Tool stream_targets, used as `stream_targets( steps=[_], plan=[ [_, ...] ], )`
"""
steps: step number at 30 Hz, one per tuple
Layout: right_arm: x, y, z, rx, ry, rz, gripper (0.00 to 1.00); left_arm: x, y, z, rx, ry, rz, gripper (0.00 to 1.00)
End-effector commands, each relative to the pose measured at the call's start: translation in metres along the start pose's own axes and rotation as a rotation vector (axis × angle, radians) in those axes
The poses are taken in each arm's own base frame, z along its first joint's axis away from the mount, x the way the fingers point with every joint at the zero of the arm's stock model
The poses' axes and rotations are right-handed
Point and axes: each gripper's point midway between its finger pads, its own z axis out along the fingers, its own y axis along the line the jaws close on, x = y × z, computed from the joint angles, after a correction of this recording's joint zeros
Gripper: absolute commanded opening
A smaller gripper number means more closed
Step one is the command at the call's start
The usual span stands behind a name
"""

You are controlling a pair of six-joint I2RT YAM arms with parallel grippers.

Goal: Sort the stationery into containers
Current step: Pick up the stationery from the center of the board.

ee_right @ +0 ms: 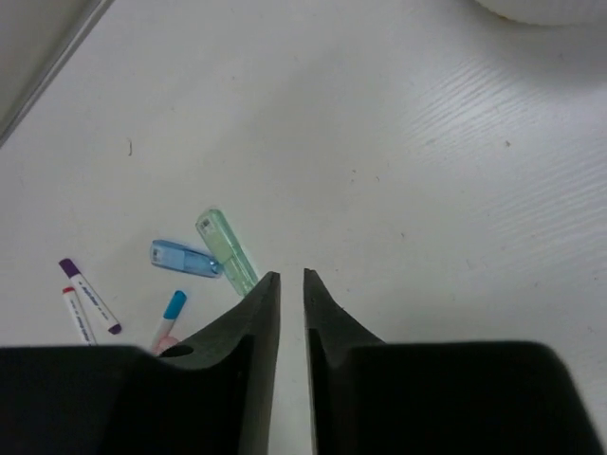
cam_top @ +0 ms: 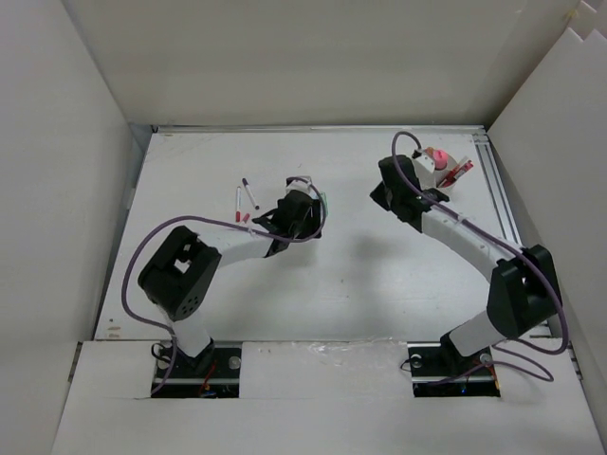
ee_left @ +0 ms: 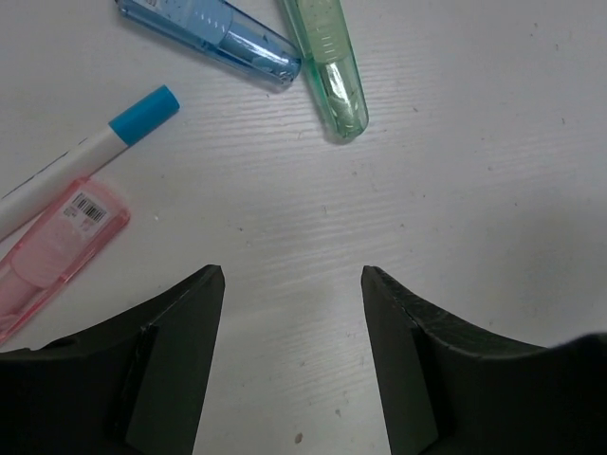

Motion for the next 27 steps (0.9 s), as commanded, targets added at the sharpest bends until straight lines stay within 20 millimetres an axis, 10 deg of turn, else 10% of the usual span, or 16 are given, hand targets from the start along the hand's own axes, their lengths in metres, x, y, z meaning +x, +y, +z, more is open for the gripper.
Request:
stream_targets(
  steps=[1,7,15,27],
  plan=[
    [-0.026,0.021,-0.028,-0.109,-0.058,0.074,0.22,-0.016,-0.023,0.012,0.001,-0.015,-0.003,0.56],
    [-0.037,-0.013,-0.041,-0.097,-0.059,0.122,0.45,-0.015,-0.028,0.041,-0.122,-0.009,0.048,0.66],
    [-0.024,-0.030,-0.044,-0.168,0.027,0.138,0.50,-0.025,-0.020,0.072,-0.248,-0.033,0.059,0.66],
    [-0.025,-0.026,-0.054,-0.247,0.034,0.148,0.51,-0.018,-0.015,0.095,-0.306,-0.015,0.081,0.33]
  ],
)
